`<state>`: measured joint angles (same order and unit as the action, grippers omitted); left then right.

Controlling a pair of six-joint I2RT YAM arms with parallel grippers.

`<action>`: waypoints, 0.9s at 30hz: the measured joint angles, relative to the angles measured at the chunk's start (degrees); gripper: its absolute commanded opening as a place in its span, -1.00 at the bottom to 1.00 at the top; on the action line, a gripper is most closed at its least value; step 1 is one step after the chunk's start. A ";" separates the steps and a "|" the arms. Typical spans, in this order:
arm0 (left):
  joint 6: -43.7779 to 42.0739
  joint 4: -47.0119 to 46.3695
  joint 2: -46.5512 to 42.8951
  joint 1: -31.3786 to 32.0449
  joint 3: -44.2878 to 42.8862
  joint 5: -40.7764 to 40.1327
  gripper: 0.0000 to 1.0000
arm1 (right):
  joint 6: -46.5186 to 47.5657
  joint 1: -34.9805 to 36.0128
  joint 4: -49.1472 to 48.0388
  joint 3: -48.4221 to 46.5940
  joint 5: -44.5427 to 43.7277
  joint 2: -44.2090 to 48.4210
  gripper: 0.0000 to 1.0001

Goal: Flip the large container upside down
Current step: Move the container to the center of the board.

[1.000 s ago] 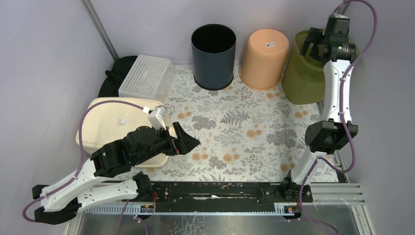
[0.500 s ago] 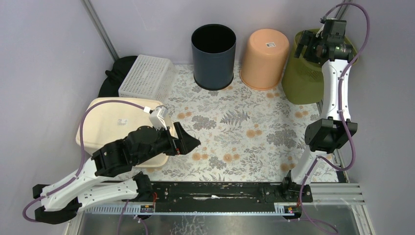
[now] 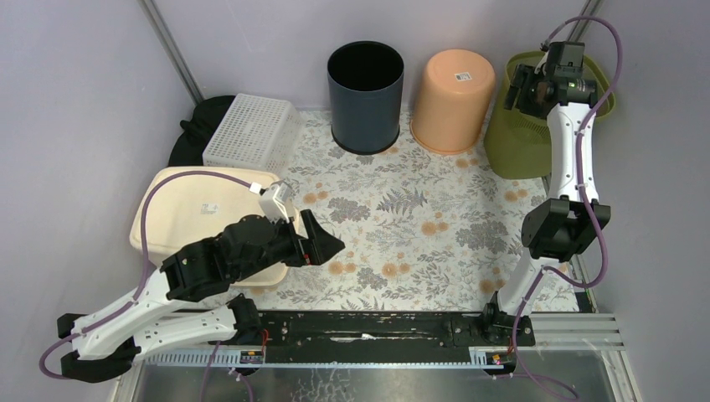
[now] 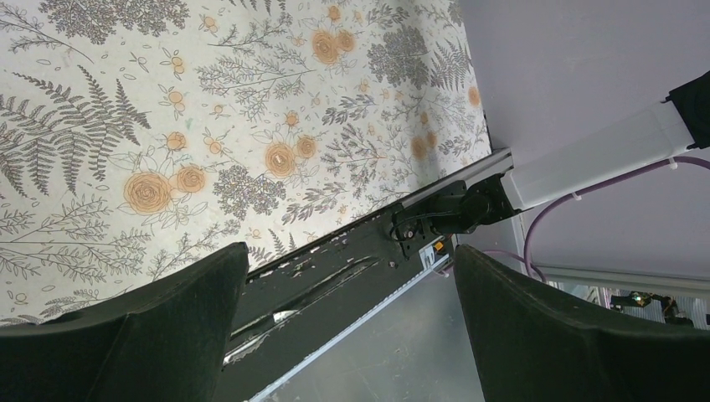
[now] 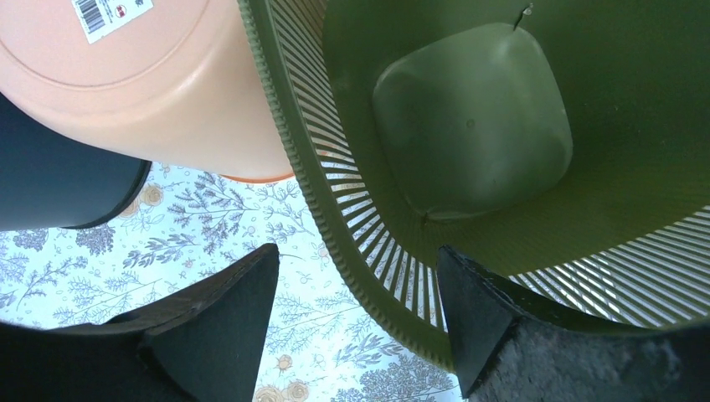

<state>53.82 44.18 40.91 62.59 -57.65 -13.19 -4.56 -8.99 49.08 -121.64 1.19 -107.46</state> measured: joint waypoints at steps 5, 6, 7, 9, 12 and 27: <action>0.00 -0.07 -0.13 0.00 0.28 0.15 1.00 | -0.15 0.00 0.20 0.70 0.00 -0.02 0.37; 0.00 -0.07 -0.17 0.00 0.28 0.15 1.00 | -0.26 0.00 0.31 0.81 0.02 -0.02 0.35; 0.00 -0.07 -0.24 0.00 0.28 0.15 1.00 | -0.37 0.00 0.42 0.94 0.04 -0.02 0.33; 0.00 -0.17 -0.42 0.00 0.46 0.17 1.00 | -0.48 0.04 0.46 1.62 0.09 0.00 0.31; 0.00 -0.28 -0.68 0.00 0.90 0.22 1.00 | -0.50 0.33 0.66 3.06 -0.07 0.00 0.16; 0.04 -0.94 -2.03 0.00 2.95 0.44 1.00 | -0.07 4.28 4.70 4.42 -5.86 1.07 -0.79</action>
<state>53.87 43.24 38.87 62.59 -54.70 -12.75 -4.62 -4.71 53.78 -117.23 -4.67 -106.39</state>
